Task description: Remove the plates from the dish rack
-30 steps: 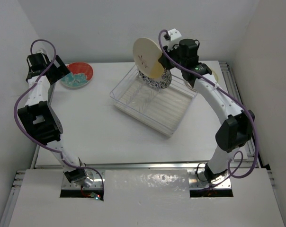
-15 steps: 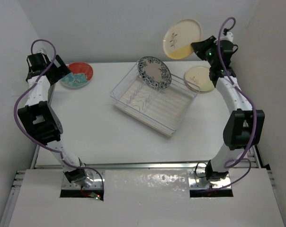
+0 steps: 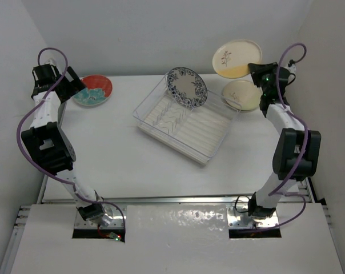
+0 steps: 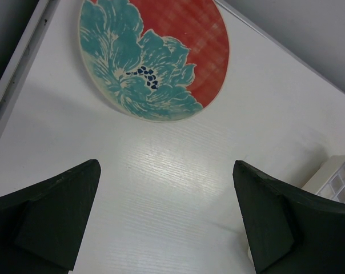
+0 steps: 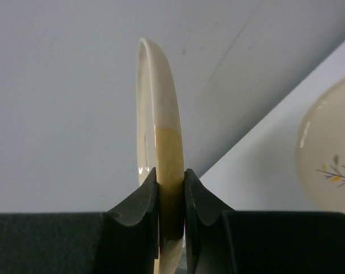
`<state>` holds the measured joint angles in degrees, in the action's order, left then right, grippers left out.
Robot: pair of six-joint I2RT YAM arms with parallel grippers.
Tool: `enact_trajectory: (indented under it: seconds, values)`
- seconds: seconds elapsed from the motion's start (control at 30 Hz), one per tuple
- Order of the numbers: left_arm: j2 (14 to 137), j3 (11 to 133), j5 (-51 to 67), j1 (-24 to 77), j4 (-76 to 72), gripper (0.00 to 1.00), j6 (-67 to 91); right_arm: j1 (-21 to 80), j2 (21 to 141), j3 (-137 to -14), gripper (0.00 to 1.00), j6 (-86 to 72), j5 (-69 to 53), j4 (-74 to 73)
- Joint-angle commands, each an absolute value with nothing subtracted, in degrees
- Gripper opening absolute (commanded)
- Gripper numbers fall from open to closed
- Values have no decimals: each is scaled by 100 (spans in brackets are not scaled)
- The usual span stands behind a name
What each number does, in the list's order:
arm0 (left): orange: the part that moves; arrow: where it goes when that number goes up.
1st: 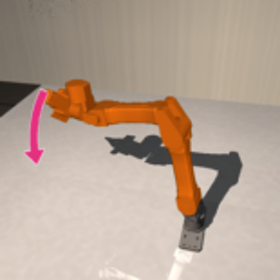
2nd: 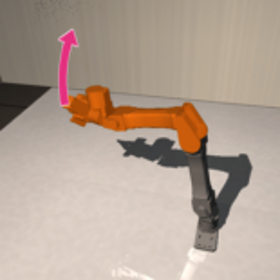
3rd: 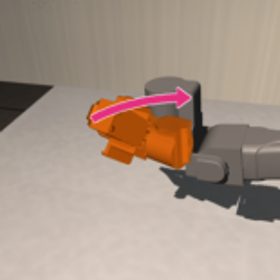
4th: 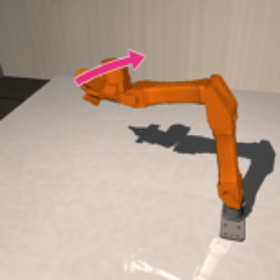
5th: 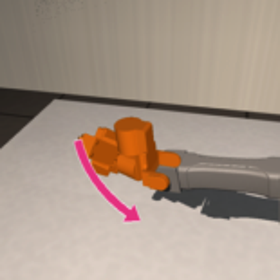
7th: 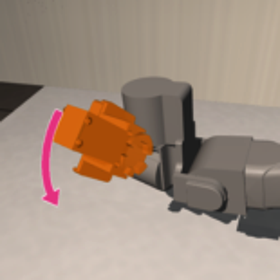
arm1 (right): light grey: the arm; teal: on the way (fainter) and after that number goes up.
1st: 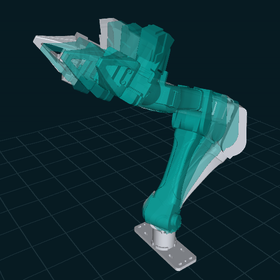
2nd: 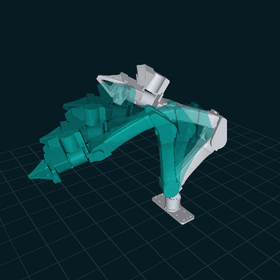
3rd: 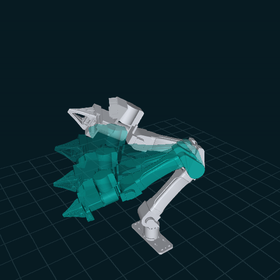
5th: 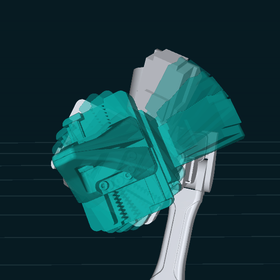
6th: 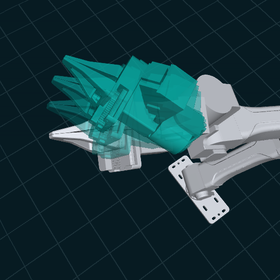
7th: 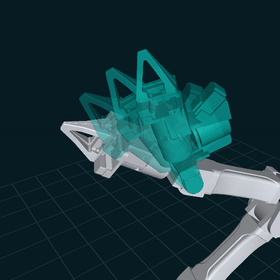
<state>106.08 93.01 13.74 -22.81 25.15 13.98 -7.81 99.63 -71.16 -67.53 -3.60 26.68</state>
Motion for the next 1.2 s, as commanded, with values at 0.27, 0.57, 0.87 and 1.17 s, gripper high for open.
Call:
enact_trajectory:
  seconds: [0.27, 0.57, 0.87, 1.17]
  values:
    - [10319, 9185, 1389, -2276, 2461, 100, 1213, -1353, 10590, -6759, 0, -7612, -185, 4983]
    - [10187, 9149, 1239, -2276, 2566, 100, 906, -1600, 11171, -6636, 0, -7453, -377, 4625]
    - [10169, 9220, 1178, -2268, 2602, 100, 888, -1600, 11513, -6644, 0, -7453, -501, 4527]
    - [10186, 9202, 1143, -2276, 2619, 100, 879, -1600, 11803, -6741, 0, -7366, -509, 4299]
